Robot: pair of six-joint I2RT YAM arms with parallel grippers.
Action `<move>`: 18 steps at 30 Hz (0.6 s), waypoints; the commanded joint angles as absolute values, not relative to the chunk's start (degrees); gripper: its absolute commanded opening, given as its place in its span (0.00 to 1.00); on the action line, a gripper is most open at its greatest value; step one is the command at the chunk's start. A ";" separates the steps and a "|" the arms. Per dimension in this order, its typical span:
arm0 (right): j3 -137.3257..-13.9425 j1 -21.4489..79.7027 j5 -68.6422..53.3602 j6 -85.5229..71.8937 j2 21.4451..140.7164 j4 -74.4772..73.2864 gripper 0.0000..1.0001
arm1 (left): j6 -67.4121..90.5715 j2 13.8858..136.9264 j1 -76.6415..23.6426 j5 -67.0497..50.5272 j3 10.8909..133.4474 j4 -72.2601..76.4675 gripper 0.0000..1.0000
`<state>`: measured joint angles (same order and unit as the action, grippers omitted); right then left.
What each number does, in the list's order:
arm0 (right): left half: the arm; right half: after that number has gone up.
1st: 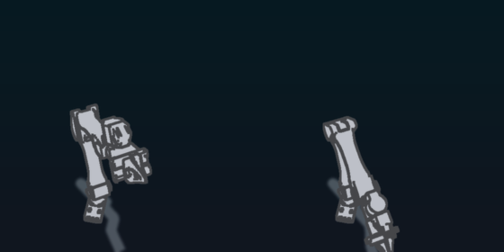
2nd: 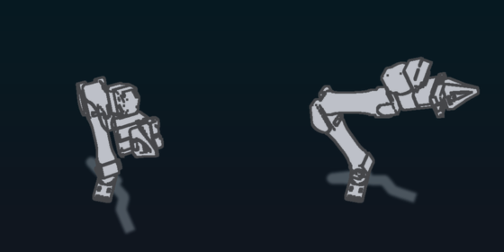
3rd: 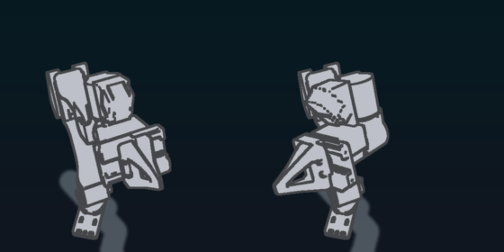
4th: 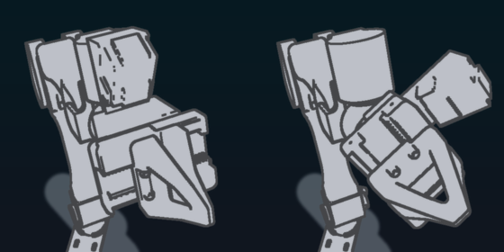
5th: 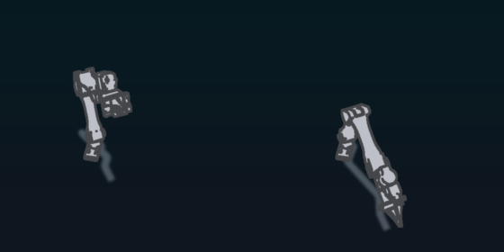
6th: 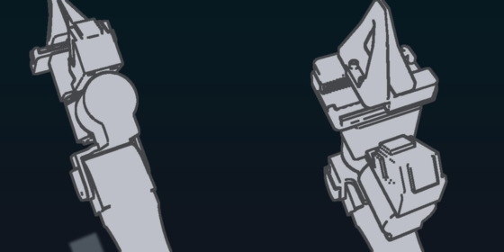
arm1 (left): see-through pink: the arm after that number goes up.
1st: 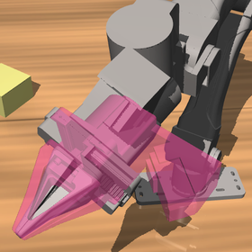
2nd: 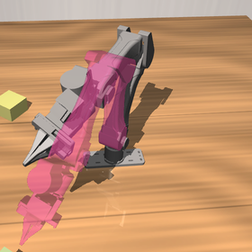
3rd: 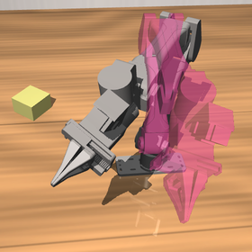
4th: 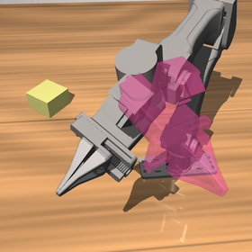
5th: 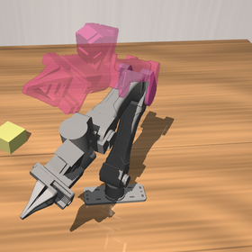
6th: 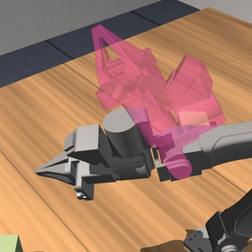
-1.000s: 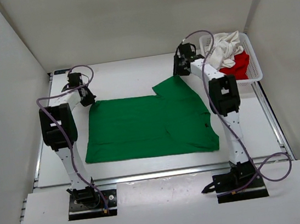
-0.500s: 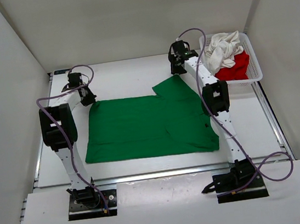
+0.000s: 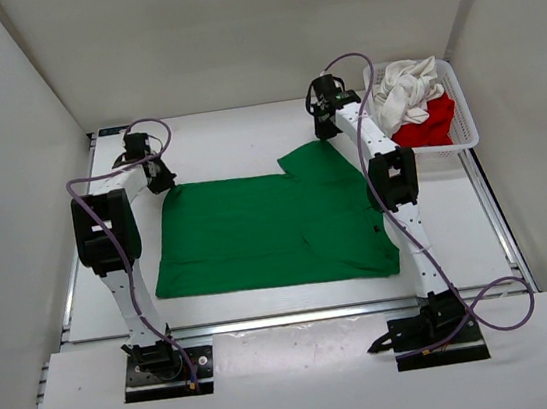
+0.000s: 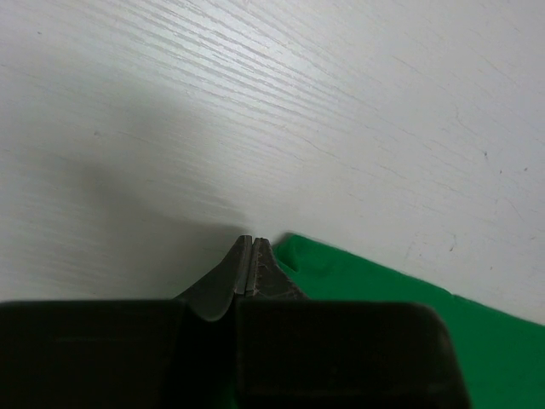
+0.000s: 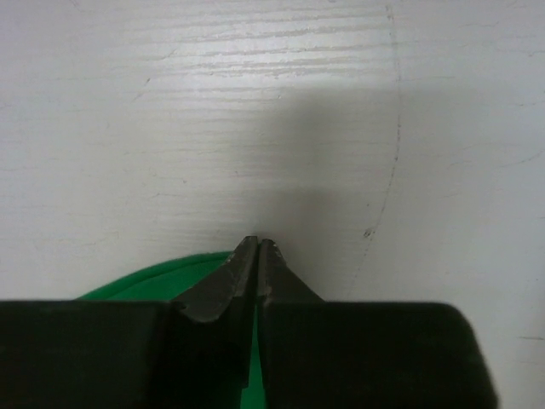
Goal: Fold and stack the t-shirts
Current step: Grap the side of the flattened tshirt furthest away from the robot with both arms, then fold the other side of the tshirt into a rectangle
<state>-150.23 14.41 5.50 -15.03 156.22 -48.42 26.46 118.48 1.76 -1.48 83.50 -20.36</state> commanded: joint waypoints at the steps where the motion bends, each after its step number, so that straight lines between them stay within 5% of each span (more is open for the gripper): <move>1: -152.32 15.12 5.19 -15.03 151.53 -51.06 0.00 | 27.16 112.95 1.76 -2.20 82.97 -18.54 0.00; 12: -148.73 17.22 7.55 -18.81 139.68 -68.98 0.00 | 28.30 106.45 4.39 -5.71 74.89 -15.56 0.00; 15: -137.86 20.20 11.77 -17.93 131.17 -66.12 0.00 | 28.83 104.25 4.57 -6.33 73.04 -14.77 0.00; 18: -113.06 20.83 10.12 -17.84 116.35 -52.02 0.00 | 28.48 102.66 5.01 -6.59 71.81 -15.12 0.00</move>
